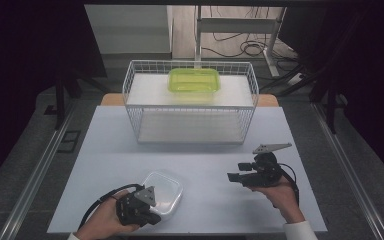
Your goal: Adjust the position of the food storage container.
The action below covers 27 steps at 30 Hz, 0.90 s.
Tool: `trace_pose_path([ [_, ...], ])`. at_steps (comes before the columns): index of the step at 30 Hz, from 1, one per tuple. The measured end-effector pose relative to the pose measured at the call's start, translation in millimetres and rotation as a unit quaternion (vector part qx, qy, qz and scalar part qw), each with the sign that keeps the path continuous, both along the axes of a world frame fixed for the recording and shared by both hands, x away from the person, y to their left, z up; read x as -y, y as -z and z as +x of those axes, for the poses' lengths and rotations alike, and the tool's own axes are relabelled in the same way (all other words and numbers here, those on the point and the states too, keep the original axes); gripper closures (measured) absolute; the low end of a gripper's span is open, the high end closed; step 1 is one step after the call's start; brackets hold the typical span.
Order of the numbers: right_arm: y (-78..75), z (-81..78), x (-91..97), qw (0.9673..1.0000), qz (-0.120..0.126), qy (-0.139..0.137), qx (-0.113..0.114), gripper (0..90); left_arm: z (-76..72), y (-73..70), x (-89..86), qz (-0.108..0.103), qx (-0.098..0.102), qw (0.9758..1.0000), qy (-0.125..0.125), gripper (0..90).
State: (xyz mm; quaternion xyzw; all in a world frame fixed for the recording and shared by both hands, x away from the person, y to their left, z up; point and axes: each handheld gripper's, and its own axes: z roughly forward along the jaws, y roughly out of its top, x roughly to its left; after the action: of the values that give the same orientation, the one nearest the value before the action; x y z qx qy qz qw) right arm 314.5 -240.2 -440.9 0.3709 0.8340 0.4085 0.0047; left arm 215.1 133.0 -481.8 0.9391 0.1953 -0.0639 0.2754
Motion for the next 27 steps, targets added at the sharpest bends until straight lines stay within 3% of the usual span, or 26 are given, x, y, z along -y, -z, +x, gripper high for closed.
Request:
trace_pose_path([
  [8, 1.2, 0.9, -1.3, 1.0, -0.002, 0.0, -0.002, 32.7, 5.9, 0.9, 5.8, -0.008, 0.013, 0.9998, -0.015, 89.6],
  [15, 1.4, 0.9, -2.0, 1.0, -0.004, 0.0, -0.001, 32.6, 9.5, 7.6, 21.6, 0.008, 0.034, 0.9985, -0.043, 89.7],
  [19, 1.0, 0.9, -1.7, 1.0, -0.003, 0.0, 0.001, 32.6, 14.8, 7.5, 26.8, 0.009, 0.038, 0.9967, -0.071, 89.8],
  [21, 1.0, 1.0, -1.6, 1.0, -0.003, 0.0, 0.001, 32.6, 16.4, 9.2, 30.3, -0.007, 0.034, 0.9948, -0.096, 89.9],
  [27, 1.3, 1.4, -1.5, 1.0, -0.003, 0.0, 0.0, 32.6, 22.8, 9.9, 34.1, -0.008, 0.032, 0.993, -0.113, 89.8],
])
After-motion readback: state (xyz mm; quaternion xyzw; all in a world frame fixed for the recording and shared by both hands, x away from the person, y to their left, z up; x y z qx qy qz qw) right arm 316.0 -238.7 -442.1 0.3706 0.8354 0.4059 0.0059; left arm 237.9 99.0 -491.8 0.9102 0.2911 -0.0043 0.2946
